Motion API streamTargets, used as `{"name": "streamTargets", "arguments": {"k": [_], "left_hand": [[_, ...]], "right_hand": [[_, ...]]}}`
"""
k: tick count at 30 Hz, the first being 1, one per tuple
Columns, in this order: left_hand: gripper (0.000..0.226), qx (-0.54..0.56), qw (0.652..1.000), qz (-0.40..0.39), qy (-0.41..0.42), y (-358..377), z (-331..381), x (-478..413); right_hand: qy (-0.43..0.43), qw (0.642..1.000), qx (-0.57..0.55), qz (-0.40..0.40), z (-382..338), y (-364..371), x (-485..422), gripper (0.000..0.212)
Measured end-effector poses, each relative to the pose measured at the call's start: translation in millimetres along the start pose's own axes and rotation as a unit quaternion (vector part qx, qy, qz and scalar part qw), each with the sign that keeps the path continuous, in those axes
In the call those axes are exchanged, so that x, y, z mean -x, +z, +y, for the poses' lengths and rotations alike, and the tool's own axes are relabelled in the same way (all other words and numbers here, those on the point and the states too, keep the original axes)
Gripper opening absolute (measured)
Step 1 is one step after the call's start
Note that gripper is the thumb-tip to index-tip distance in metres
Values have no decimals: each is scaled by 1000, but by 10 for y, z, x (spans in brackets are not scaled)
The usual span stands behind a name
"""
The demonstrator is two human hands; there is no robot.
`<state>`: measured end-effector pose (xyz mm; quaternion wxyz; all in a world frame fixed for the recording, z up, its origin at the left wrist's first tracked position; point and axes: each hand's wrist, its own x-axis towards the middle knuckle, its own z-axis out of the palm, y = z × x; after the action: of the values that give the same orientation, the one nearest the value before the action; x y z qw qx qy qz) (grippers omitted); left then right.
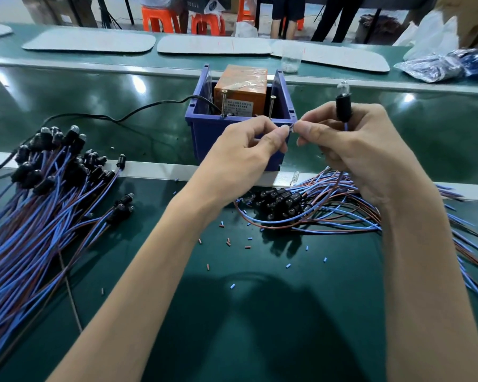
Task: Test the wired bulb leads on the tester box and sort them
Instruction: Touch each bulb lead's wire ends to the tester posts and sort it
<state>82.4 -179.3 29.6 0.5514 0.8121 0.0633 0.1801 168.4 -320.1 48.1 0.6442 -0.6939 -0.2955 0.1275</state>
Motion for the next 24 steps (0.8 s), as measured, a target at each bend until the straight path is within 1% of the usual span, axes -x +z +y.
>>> {"name": "streamTargets", "arguments": {"k": [5, 13, 17, 24], "left_hand": [[29, 7, 1000, -16, -4, 17, 31, 16], [31, 29, 999, 28, -6, 64, 41, 12], [32, 36, 998, 49, 2, 65, 42, 4], [33, 50, 996, 70, -1, 67, 29, -4]], "right_hand": [[-5, 1000, 1, -8, -15, 16, 4, 12], [-21, 998, 60, -3, -1, 60, -10, 14], [-45, 995, 82, -17, 1, 91, -29, 15], [-50, 996, 68, -6, 40, 158, -59, 15]]}}
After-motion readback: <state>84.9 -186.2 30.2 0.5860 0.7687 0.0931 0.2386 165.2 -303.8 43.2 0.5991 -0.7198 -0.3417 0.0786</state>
